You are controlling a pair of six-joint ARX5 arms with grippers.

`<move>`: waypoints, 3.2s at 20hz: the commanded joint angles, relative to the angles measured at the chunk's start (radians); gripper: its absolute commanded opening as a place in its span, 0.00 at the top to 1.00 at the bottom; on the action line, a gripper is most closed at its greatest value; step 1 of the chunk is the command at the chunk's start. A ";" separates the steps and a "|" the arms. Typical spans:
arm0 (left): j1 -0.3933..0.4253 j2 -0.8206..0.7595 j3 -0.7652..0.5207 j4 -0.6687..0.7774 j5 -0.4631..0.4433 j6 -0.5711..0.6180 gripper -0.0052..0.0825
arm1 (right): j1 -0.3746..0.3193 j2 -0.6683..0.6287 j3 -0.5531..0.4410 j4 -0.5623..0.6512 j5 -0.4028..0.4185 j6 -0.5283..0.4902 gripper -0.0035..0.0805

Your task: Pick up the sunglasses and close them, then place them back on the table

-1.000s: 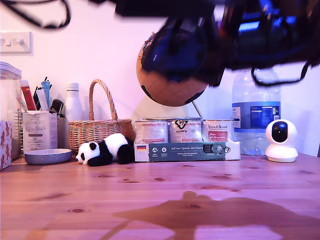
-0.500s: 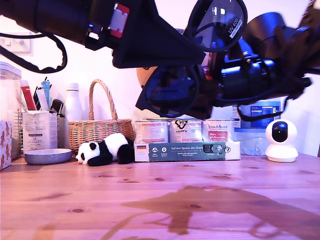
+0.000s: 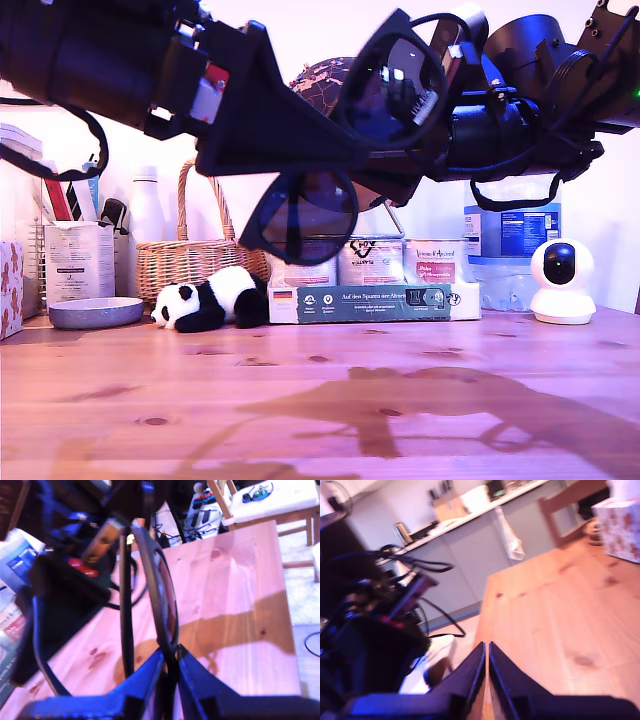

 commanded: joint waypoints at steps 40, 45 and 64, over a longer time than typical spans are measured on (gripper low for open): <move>0.118 0.083 -0.014 -0.017 0.033 0.006 0.97 | -0.162 0.001 0.077 -0.132 0.011 0.170 0.97; 0.109 0.083 0.109 -0.294 0.031 0.085 0.97 | -0.163 0.001 0.092 -0.152 0.039 0.223 0.97; 0.111 0.497 0.651 -0.928 -0.066 -0.633 0.97 | -0.127 -0.513 0.092 -0.610 0.494 0.156 0.97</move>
